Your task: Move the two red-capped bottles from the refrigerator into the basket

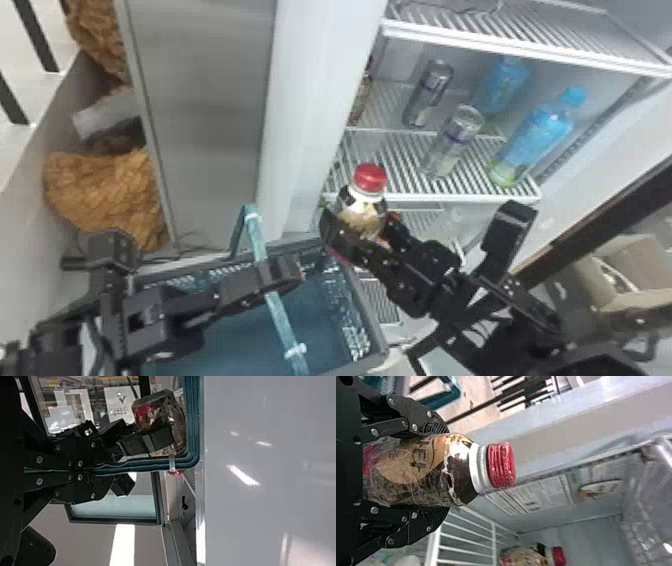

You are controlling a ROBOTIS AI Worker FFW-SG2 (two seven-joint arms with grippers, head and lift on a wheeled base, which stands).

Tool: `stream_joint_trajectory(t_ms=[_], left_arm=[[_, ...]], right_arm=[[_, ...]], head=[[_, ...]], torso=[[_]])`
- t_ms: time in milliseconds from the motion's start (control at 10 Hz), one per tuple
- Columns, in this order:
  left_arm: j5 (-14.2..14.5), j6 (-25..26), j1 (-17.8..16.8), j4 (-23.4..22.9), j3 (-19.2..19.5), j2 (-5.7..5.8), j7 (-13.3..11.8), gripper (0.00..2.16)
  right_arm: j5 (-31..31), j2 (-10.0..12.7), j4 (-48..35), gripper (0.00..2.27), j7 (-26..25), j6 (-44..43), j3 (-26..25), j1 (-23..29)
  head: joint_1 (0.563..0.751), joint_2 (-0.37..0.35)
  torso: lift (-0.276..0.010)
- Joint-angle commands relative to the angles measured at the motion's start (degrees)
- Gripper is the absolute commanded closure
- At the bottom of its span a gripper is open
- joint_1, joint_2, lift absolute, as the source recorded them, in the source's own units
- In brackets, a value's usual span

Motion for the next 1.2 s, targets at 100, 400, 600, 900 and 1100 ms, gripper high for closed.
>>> stream_joint_trajectory(t_ms=[100, 400, 600, 900, 1100], left_arm=[[0.0, 0.0, 0.08, 0.0, 0.18, 0.07, -0.01, 1.2], [0.0, 0.0, 0.08, 0.0, 0.52, 0.07, 0.08, 1.2], [0.0, -0.14, 0.08, 0.0, 0.52, -0.02, 0.08, 1.2], [0.12, -0.28, 0.22, 0.0, 0.63, -0.02, 0.08, 1.2], [0.23, -0.28, 0.22, 0.0, 0.63, -0.02, 0.08, 1.2]], right_arm=[[-0.13, -0.2, -0.18, 1.26, 2.07, 2.92, 0.09, 0.1], [-1.16, -1.34, 1.93, 1.26, 5.94, 9.67, 0.66, -1.58], [-2.53, -2.13, 4.46, 0.93, 7.79, 10.93, 1.46, -3.55], [-6.07, -1.96, 6.85, 0.08, 8.23, 6.99, 1.57, -3.83], [-6.3, -1.87, 6.85, 0.12, 8.23, 3.34, 1.34, -3.98]], head=[[0.695, -0.271], [0.695, -0.255], [0.695, -0.23], [0.695, -0.215], [0.695, -0.207]], torso=[[0.0], [0.0], [0.0], [0.0], [0.0]])
